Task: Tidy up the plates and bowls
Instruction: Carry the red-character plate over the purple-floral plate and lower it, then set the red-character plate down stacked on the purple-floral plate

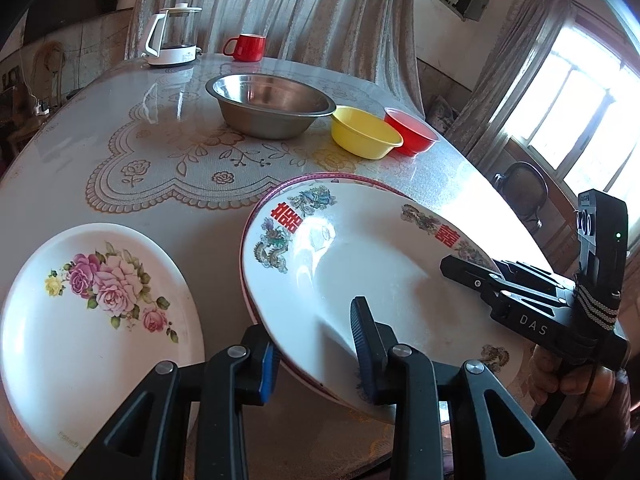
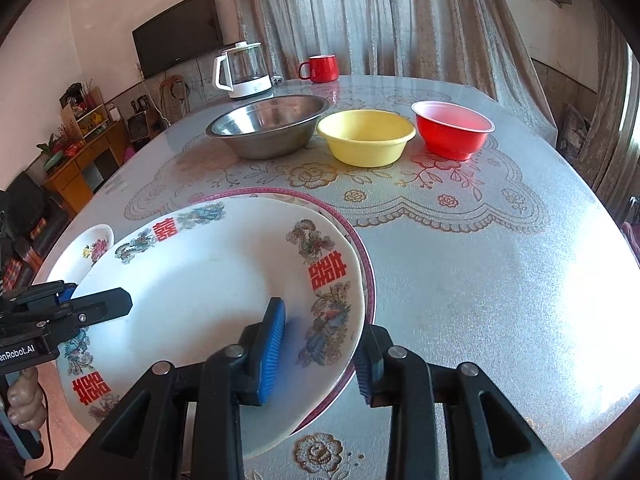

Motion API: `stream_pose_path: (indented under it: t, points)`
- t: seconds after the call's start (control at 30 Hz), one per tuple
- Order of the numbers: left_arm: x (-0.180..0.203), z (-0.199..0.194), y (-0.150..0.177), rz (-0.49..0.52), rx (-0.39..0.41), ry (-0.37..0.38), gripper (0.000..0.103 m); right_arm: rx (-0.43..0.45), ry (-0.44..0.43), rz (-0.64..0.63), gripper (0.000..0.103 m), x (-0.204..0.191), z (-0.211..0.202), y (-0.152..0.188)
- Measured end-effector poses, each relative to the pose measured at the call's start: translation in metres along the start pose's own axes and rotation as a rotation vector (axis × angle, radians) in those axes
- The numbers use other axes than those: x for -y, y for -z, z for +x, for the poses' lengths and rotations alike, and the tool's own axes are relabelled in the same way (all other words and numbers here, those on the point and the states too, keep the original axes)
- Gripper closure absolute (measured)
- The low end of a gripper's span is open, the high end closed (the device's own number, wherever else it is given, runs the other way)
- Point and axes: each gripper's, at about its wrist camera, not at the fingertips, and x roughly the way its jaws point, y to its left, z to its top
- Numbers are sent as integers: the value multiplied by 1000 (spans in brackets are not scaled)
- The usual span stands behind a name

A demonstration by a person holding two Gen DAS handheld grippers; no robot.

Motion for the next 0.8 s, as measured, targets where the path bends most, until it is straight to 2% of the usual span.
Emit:
stream_pose_path:
  t: [0.23,0.37,0.43,0.47,0.63,0.8]
  points:
    - [5,2,-3,23,-9,-25,69,21,-17,44,71,7,-8,0]
    - [9,1,0,47,-4,-39,67,75,51,23,71,5,-18,-1]
    - [7,4,-1,34,-8,-27,67,71,48,8,69,3,-17,-1]
    - [7,4,0,26,-9,-20,67,90,75,-7,69,1,-18,-1]
    - [6,2,0,23,-5,-21,67,41,55,25,67,6,-6,4]
    - [6,1,-2,9,1,-50,67,39,34,75,68,12,-3,3]
